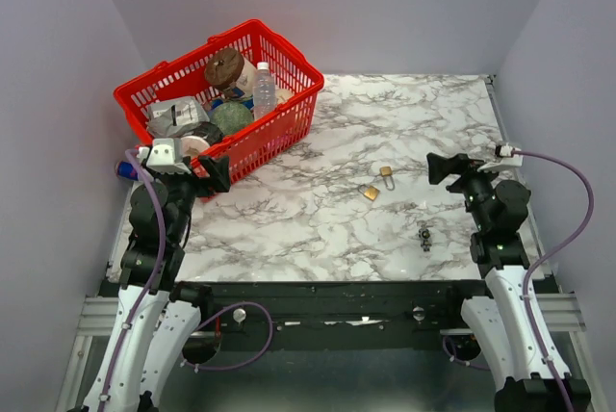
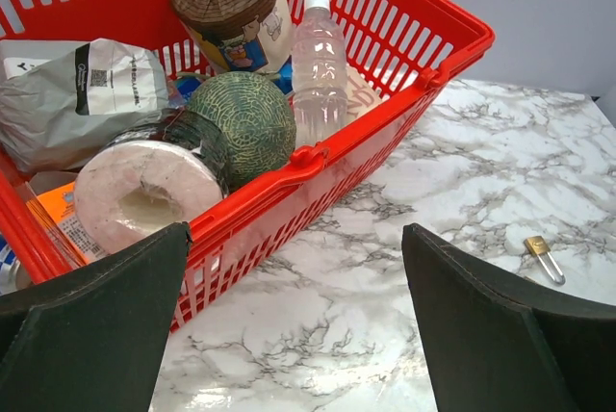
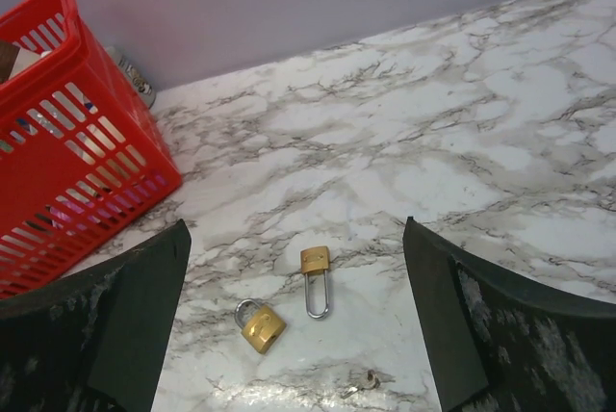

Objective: Unlock with the key

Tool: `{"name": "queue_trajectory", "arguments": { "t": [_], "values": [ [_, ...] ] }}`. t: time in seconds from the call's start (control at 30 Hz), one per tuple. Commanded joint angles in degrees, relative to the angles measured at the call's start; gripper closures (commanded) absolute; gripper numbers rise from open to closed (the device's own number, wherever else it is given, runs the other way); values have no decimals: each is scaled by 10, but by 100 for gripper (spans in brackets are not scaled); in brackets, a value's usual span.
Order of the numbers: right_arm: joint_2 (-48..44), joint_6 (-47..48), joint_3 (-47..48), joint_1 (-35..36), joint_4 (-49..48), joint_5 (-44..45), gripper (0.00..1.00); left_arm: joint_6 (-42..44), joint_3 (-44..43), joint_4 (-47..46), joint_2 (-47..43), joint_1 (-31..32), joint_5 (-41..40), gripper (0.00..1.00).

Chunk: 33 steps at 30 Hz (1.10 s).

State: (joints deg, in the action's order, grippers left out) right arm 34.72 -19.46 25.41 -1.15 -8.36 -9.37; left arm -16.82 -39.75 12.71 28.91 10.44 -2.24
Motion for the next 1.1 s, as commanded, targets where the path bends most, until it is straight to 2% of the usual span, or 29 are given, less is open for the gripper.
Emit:
{"name": "queue_trajectory", "arguments": {
  "t": [0.0, 0.07, 0.13, 0.37, 0.47, 0.5, 0.53, 0.6, 0.7, 0.83, 0.93, 1.07],
  "values": [
    [-27, 7, -5, -3, 21, 25, 0, -11, -17, -8, -10, -4, 3, 1],
    [-37, 9, 5, -3, 40, 36, 0, 5, -17, -8, -10, -2, 21, 1],
    [-38, 7, 43, -3, 103, 54, 0, 33, -10, -26, -14, 2, 72, 1],
    [-26, 13, 146, -3, 254, 44, 2, 59, -43, -28, 42, 88, 57, 1],
    [3, 24, 178, -3, 324, 28, 4, 64, -104, -23, 105, 142, 36, 1],
    [27, 28, 196, -3, 357, 22, 5, 60, -150, -18, 147, 153, 34, 1],
    [39, 33, 204, -3, 372, 9, 9, 54, -174, -5, 170, 171, 34, 1],
    [69, 44, 213, -2, 406, 3, 14, 29, -237, 6, 232, 183, 32, 1],
    [96, 50, 213, -2, 443, 19, 18, 4, -271, 7, 290, 191, 51, 1],
    [139, 44, 197, 10, 459, 50, 23, 0, -228, -42, 308, 191, 64, 1],
    [176, 35, 186, 47, 448, 72, 25, 10, -182, -61, 298, 191, 58, 1],
    [230, 25, 168, 62, 401, 48, 28, 6, -158, -80, 288, 193, 76, 1]
  ]
}}
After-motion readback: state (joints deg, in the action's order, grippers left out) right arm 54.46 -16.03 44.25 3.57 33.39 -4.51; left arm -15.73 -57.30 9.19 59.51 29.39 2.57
